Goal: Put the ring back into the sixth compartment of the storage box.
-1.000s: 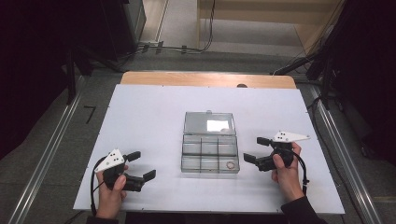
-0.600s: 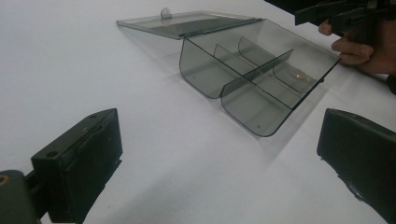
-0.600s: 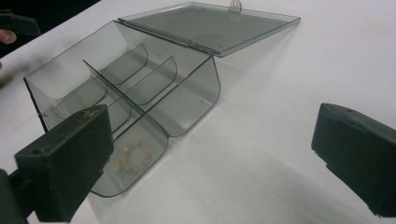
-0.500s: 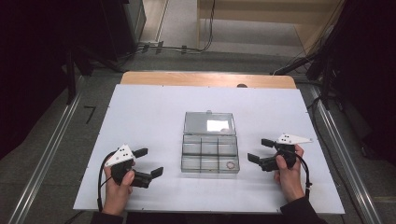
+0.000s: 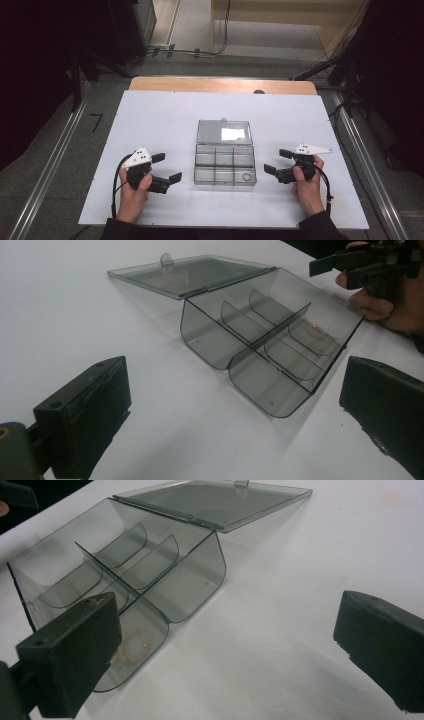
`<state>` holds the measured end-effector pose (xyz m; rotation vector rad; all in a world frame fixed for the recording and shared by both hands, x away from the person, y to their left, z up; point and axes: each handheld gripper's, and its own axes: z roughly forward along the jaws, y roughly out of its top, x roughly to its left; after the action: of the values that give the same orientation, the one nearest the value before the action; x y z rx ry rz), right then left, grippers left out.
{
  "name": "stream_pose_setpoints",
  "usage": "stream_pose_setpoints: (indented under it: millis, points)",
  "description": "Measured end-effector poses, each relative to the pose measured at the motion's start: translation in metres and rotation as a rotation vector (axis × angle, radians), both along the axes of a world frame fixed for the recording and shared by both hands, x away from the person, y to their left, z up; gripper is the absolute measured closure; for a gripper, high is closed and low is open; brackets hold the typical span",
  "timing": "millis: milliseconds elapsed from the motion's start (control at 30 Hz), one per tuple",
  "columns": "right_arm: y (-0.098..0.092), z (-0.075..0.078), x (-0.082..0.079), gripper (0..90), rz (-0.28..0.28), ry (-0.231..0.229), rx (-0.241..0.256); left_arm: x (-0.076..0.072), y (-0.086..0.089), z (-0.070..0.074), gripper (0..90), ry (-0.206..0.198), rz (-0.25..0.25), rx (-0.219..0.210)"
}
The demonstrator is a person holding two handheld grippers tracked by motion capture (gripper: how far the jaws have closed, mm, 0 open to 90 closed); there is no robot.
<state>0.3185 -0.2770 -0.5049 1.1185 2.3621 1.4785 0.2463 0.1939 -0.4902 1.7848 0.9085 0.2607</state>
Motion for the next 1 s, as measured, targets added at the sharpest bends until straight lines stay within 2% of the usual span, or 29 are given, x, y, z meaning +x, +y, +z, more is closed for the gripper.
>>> stream_pose_setpoints:
  millis: [567, 733, 1000]
  points:
    - [0.003, -0.001, -0.001, 0.0, 0.006, -0.004, -0.018, 0.026, -0.016, 0.019, 0.0, -0.008, -0.017, -0.018]
    - [0.003, -0.001, -0.001, 0.0, 0.007, -0.003, -0.014, 0.032, -0.018, 0.023, 0.0, -0.01, -0.02, -0.034]
    - [0.003, -0.001, -0.001, 0.0, 0.004, -0.002, -0.015, 0.042, -0.021, 0.027, 0.0, -0.009, -0.023, -0.037]
